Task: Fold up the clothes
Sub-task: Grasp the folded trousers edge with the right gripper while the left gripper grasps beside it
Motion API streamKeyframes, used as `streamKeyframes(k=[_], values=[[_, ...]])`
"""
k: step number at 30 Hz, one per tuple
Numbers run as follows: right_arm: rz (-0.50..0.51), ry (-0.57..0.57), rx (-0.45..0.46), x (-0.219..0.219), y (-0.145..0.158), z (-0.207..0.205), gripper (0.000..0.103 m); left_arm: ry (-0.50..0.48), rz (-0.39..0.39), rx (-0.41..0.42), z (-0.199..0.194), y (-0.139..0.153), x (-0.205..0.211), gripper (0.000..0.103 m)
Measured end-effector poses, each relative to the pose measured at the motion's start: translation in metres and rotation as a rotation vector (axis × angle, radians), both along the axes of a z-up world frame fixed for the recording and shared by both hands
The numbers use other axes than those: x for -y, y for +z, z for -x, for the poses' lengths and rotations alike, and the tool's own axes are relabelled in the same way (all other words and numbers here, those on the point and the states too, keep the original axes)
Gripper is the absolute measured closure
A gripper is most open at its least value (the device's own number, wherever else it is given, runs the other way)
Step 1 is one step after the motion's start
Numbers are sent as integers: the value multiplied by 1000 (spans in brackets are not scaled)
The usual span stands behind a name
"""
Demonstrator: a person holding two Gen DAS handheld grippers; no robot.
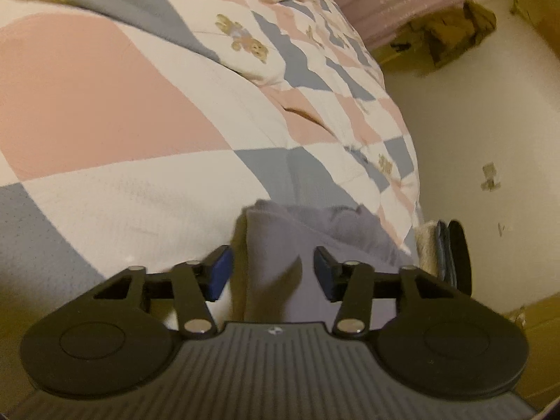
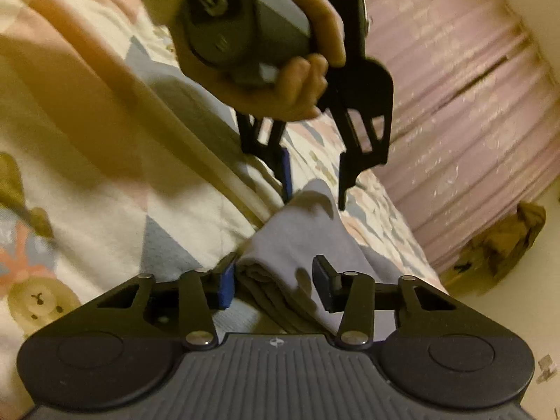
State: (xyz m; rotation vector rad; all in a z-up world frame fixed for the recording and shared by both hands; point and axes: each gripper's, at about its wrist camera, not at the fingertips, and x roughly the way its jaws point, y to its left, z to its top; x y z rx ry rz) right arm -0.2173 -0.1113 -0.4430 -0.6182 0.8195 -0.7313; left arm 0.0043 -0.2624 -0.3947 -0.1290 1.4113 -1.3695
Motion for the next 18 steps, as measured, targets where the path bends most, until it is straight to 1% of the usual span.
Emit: streamKeyframes(k=[2,3,5,7,9,11,14,15,16,18], values=[[-9,9,3,5,0,1,77,7,-10,-11,0,-5,2,86],[-19,10,12,8,2,3,79,9,-17,-15,1,-7,4,87],[-42,14,61,14,12,11,88,27,-18,-3,3,-4,3,90],[-80,19,127,22,27,22,89,48,-10,13,6,4,1,91],[-180,-6,228,33,52,40,89,64,1,55,14,19,0,91],[-335,-44,344,52,75,61,89,76,18,95,28,38,1,91],[-607,-95,544,100,103,104,90,90,38,137,51,67,8,90],[-674,-114,608,116,110,121,90,90,49,142,60,76,12,90],[-734,-134,668,133,118,138,90,84,69,139,70,85,18,89],[-798,-193,759,164,130,172,90,70,111,134,89,104,30,89]])
